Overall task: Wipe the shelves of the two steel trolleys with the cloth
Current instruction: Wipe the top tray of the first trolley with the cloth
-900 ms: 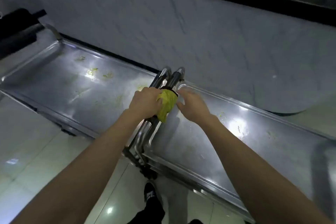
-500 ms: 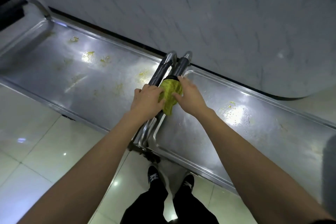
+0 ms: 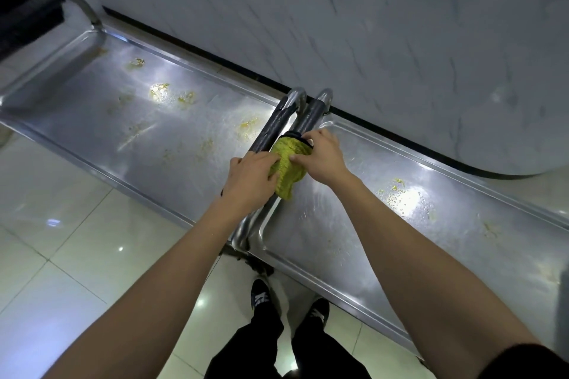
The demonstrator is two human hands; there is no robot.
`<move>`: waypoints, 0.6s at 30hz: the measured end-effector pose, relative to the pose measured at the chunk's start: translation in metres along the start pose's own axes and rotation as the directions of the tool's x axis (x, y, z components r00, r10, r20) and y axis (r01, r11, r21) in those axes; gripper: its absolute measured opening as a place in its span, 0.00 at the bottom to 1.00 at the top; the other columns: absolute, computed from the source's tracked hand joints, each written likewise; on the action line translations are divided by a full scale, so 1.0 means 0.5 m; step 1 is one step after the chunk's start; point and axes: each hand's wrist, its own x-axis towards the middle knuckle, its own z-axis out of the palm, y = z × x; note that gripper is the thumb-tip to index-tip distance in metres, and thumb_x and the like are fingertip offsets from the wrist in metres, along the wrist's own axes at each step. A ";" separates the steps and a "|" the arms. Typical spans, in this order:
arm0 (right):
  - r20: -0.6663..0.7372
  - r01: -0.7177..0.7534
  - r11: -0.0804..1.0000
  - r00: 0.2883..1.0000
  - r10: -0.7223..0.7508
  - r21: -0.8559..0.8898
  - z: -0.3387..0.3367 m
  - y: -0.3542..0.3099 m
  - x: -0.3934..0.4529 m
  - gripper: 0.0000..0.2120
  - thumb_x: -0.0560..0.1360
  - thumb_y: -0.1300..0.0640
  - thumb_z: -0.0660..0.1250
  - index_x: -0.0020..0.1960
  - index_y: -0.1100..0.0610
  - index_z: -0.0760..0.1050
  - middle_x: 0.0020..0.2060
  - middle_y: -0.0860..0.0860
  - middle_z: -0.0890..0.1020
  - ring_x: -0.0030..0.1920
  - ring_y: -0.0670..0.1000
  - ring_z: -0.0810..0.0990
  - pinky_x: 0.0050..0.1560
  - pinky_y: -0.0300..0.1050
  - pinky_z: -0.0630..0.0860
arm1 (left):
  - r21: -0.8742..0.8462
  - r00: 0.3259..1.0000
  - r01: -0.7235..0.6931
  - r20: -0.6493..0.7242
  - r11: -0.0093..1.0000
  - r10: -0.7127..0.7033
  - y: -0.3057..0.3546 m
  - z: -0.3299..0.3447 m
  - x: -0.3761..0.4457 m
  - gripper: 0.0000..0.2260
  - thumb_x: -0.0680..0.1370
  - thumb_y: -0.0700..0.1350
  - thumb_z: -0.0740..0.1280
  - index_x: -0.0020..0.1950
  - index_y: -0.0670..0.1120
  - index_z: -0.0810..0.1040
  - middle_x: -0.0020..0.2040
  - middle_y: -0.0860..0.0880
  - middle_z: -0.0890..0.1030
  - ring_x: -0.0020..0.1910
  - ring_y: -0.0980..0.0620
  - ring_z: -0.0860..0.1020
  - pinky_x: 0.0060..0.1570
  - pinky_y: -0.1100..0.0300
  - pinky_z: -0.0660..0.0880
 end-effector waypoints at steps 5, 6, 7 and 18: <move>-0.018 -0.016 0.994 1.000 0.018 0.104 0.007 -0.010 -0.010 0.21 0.71 0.48 0.77 0.58 0.49 0.71 0.51 0.45 0.74 0.53 0.49 0.76 0.55 0.50 0.77 | -0.017 1.000 0.004 -0.023 1.000 -0.004 0.000 0.004 -0.003 0.16 0.81 0.48 0.64 0.69 0.53 0.75 0.63 0.54 0.79 0.57 0.49 0.74 0.51 0.54 0.59; -0.024 -0.017 0.995 1.000 0.019 0.099 0.010 -0.011 -0.015 0.21 0.71 0.48 0.76 0.60 0.49 0.71 0.52 0.44 0.75 0.54 0.49 0.76 0.57 0.53 0.76 | -0.022 1.000 0.007 -0.025 1.000 -0.008 -0.001 0.005 -0.004 0.16 0.81 0.48 0.64 0.69 0.53 0.75 0.63 0.54 0.79 0.58 0.49 0.74 0.51 0.54 0.59; -0.026 -0.023 0.995 0.999 0.026 0.095 0.012 -0.011 -0.019 0.23 0.72 0.47 0.75 0.62 0.50 0.71 0.53 0.45 0.76 0.56 0.51 0.75 0.60 0.55 0.74 | -0.026 1.000 0.010 -0.025 1.000 -0.011 0.000 0.006 -0.005 0.16 0.81 0.48 0.64 0.69 0.53 0.75 0.63 0.54 0.79 0.58 0.49 0.73 0.51 0.54 0.59; -0.079 -0.015 0.958 0.996 0.039 0.285 -0.015 -0.014 -0.052 0.05 0.77 0.51 0.71 0.51 0.50 0.79 0.46 0.46 0.81 0.53 0.53 0.78 0.62 0.62 0.72 | -0.096 0.996 0.015 -0.089 0.995 -0.024 -0.001 0.012 -0.021 0.17 0.79 0.48 0.67 0.68 0.54 0.75 0.66 0.55 0.77 0.63 0.50 0.74 0.57 0.50 0.65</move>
